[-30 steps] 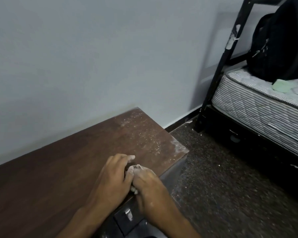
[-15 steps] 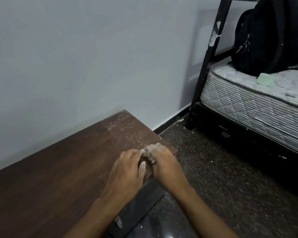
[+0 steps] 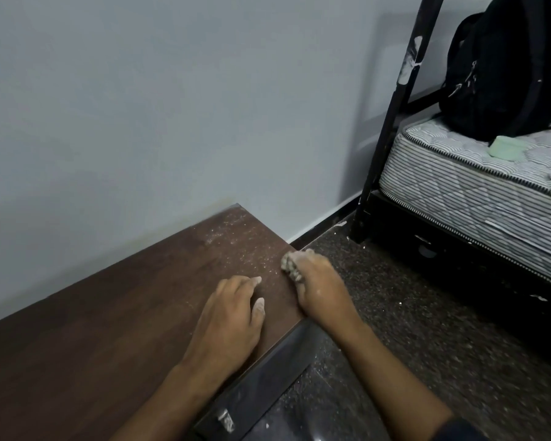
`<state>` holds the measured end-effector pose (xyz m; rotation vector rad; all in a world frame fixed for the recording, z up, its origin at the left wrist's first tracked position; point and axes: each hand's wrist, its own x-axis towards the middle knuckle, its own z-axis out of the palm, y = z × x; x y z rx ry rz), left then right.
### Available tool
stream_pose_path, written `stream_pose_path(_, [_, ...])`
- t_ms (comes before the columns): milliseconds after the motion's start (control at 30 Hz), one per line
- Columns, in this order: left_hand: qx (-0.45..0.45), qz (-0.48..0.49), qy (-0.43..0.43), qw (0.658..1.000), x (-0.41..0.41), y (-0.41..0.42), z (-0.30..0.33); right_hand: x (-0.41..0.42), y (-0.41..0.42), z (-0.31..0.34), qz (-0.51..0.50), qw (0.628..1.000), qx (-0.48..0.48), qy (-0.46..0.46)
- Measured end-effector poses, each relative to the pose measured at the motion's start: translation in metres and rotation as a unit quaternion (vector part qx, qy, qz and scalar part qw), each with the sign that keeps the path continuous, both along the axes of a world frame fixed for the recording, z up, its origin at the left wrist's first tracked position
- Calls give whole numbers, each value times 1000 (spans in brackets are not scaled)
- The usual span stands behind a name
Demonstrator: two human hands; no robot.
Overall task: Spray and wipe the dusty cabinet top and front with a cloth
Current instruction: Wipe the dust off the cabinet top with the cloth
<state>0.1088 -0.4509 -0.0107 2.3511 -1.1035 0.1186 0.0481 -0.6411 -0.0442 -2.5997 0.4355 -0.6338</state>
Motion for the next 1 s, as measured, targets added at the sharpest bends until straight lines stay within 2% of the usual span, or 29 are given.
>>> stream_pose_path(67, [0,15,1,1000,8,9,0,20,-10,4,-55,998,9,11])
stream_pose_path(133, [-6,39,2,999,18,16,-1,28,7,5,-61,998,9,12])
stream_pose_path(300, [-26,62,-1,998,31,17,3,12,94,-2,158,987,30,-3])
stream_pose_path(367, [-27,60,2,998,31,17,3,13,90,3,189,981,41,-6])
stream_pose_path(433, [-23,57,1,998,32,19,4,22,63,6,153,988,23,-21])
stream_pose_path(533, [-22,57,6,998,35,25,4,42,19,10,20,1000,21,-7])
stream_pose_path(600, [-17,68,5,998,42,29,4,52,25,10,-1,1000,14,5])
stream_pose_path(767, [-24,98,11,995,69,27,7,41,101,6,213,977,26,-2])
stream_pose_path(833, [-14,98,7,995,75,25,9,51,88,11,241,970,22,-21])
stream_pose_path(933, [4,93,4,996,83,27,10,87,35,9,146,989,6,-38])
stream_pose_path(1000, [13,98,8,995,91,28,9,114,11,7,67,998,7,-17])
